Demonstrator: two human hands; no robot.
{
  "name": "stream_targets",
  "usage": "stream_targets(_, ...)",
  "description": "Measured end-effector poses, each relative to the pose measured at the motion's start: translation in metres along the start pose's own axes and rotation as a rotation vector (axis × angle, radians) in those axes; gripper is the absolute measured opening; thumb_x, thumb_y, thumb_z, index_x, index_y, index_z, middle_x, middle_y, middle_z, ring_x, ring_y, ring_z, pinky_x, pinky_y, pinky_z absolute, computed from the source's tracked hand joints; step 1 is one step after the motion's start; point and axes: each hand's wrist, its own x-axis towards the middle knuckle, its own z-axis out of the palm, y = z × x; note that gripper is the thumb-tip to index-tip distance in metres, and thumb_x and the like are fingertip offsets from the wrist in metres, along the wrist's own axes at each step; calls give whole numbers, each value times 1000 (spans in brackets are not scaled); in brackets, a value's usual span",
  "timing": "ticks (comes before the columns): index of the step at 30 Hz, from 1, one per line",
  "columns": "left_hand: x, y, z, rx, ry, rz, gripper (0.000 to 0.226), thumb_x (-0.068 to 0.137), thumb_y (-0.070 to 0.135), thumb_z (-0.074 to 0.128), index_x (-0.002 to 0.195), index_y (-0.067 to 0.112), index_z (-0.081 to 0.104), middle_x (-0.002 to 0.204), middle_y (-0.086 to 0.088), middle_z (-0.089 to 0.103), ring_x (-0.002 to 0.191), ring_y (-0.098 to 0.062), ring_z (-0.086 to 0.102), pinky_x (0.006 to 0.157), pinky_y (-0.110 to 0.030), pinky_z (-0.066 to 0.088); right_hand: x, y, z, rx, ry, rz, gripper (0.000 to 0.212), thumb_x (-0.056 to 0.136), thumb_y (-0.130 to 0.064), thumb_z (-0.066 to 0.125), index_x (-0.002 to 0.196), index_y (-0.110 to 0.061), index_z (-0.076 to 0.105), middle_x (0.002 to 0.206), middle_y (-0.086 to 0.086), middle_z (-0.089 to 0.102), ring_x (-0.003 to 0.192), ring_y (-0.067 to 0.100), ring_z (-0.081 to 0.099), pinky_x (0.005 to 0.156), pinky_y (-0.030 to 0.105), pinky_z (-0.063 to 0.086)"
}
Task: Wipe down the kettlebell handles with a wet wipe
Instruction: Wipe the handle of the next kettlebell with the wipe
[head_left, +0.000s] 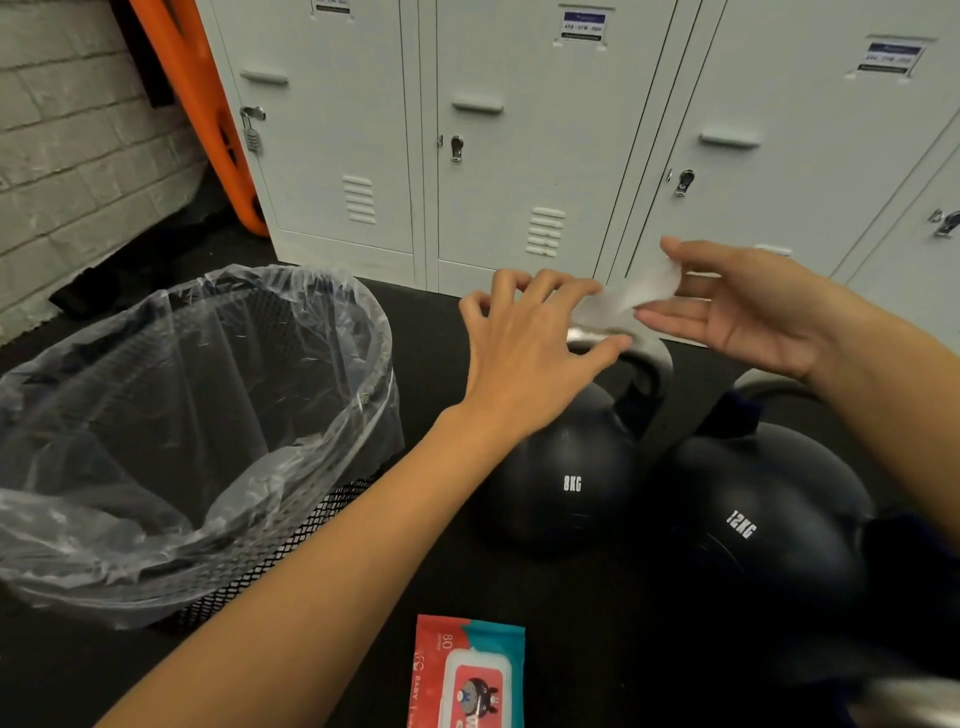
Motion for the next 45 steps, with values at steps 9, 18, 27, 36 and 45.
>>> stream_targets(9, 24, 8, -4, -254, 123, 23, 31, 87, 29, 65, 116, 22, 57, 100, 9, 64, 96, -16, 54, 84, -37, 42, -1, -7, 20, 42, 28, -135, 8, 89, -8, 66, 93, -4, 60, 78, 7, 68, 74, 20, 74, 70, 26, 60)
stream_targets(18, 29, -5, 2, -332, 117, 166, 15, 91, 9, 59, 106, 9, 61, 92, 1, 68, 86, -19, 64, 80, -47, 50, 0, 7, 2, 62, 45, -103, 24, 87, 16, 56, 96, -6, 61, 88, 7, 66, 72, 12, 73, 65, 22, 58)
stream_targets(27, 26, 2, 4, -254, 31, 156, 55, 79, 28, 71, 130, 18, 51, 124, 0, 51, 112, -19, 50, 93, -37, 41, -3, -2, 9, 207, -8, -59, 28, 92, 12, 50, 119, 6, 57, 122, 19, 56, 89, 28, 74, 69, 23, 59)
stream_targets(36, 40, -2, -6, -407, 48, 2, 26, 85, 10, 65, 107, 16, 53, 83, 5, 62, 82, -12, 61, 81, -35, 51, -4, -10, 5, -208, 39, -90, 39, 83, 21, 50, 112, 0, 64, 111, 11, 58, 76, 16, 67, 68, 28, 60)
stream_targets(45, 40, -5, -11, -398, -163, 89, 24, 96, 10, 54, 118, 13, 45, 90, 2, 70, 79, -18, 62, 72, -24, 47, 8, 7, -9, -928, 223, -376, 21, 90, -36, 69, 97, -18, 77, 84, 5, 73, 86, 25, 70, 76, 39, 57)
